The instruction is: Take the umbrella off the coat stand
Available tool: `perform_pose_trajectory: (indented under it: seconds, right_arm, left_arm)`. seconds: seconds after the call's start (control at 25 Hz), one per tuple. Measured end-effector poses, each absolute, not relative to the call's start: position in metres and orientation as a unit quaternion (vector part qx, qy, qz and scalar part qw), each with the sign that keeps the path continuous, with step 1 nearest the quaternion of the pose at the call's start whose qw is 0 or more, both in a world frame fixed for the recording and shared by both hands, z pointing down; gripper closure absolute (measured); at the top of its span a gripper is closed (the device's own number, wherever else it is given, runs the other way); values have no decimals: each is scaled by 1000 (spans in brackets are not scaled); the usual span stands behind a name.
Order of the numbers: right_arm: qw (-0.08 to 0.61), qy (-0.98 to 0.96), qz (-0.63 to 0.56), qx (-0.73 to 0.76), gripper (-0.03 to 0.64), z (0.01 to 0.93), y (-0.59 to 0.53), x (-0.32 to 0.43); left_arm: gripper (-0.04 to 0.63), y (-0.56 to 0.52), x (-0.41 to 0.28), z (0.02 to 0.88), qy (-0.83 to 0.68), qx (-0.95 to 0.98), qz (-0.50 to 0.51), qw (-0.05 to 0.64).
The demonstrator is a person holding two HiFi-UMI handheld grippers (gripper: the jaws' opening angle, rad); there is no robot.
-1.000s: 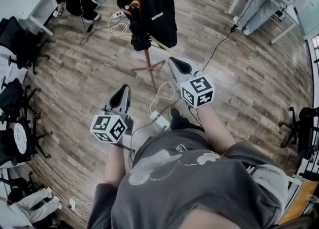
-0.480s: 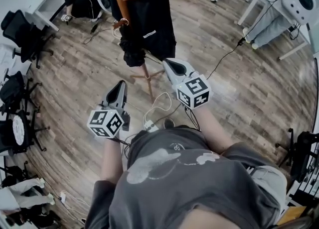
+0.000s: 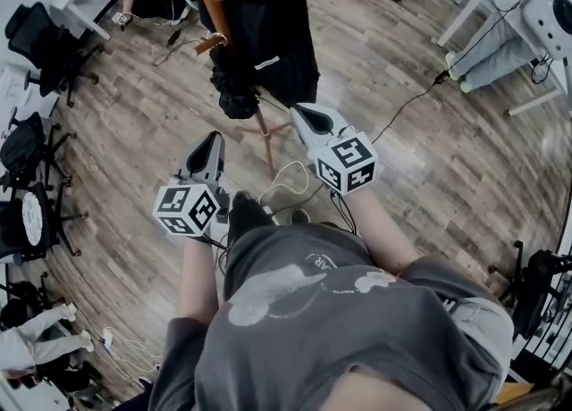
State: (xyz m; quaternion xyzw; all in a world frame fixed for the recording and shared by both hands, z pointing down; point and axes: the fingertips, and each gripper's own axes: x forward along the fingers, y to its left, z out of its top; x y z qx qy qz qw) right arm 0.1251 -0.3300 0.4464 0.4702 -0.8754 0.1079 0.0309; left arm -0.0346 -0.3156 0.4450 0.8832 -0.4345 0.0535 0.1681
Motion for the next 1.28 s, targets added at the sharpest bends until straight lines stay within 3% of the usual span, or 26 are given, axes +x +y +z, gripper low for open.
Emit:
perform_pose_trajectory:
  seconds: [0.12, 0.24, 0.36, 0.64, 0.92, 1.28]
  right_arm:
    - [31, -871, 112, 478, 618, 449, -339, 132]
    - [35, -864, 112, 489, 618, 451, -353, 137]
    - [40, -861, 111, 495, 618, 450, -364, 137]
    - [47, -850, 115, 512, 618, 454, -394, 126]
    - [57, -840, 123, 525, 618, 463, -417, 113]
    - [67, -827, 137, 541, 618, 479, -439, 118]
  left_arm:
    - [579, -333, -36, 450, -443, 881, 54, 158]
    - [530, -353, -36, 457, -438, 883, 56, 158]
    - [404, -370, -31, 469, -420, 889, 68, 168]
    - [283, -414, -33, 490, -409, 893, 94, 160]
    - [233, -462, -26, 518, -376, 904, 135, 152]
    - [222, -489, -1, 538, -339, 915, 150, 159]
